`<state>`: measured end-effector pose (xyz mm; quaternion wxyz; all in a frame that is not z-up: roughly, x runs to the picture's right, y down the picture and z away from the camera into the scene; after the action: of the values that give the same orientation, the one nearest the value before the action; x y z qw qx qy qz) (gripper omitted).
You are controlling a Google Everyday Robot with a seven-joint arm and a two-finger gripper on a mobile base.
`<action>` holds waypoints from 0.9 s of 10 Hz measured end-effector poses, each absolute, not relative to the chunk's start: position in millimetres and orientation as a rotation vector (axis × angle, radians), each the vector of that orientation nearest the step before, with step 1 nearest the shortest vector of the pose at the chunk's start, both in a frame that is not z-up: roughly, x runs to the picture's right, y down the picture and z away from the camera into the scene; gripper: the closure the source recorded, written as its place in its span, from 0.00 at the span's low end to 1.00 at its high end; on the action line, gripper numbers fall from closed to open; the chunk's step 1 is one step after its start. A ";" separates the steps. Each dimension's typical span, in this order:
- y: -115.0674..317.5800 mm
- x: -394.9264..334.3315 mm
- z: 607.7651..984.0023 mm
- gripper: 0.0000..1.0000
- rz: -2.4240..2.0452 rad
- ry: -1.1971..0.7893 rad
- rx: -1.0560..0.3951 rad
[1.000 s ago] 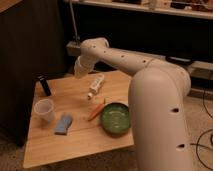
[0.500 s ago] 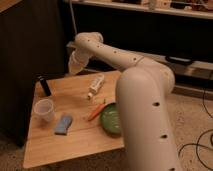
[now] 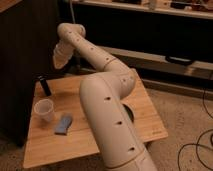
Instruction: Knock the eraser over
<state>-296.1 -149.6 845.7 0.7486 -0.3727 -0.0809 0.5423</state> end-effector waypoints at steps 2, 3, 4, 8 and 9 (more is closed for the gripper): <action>-152.3 -309.2 845.7 1.00 1.154 -0.187 -0.823; -152.6 -310.8 845.6 1.00 1.150 -0.189 -0.824; -152.7 -310.4 845.7 1.00 1.151 -0.188 -0.823; -146.3 -325.8 848.2 1.00 1.108 -0.303 -0.850; -139.8 -334.7 846.8 1.00 1.084 -0.375 -0.854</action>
<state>-334.7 -139.8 846.8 0.7551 -0.3915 -0.1720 0.4969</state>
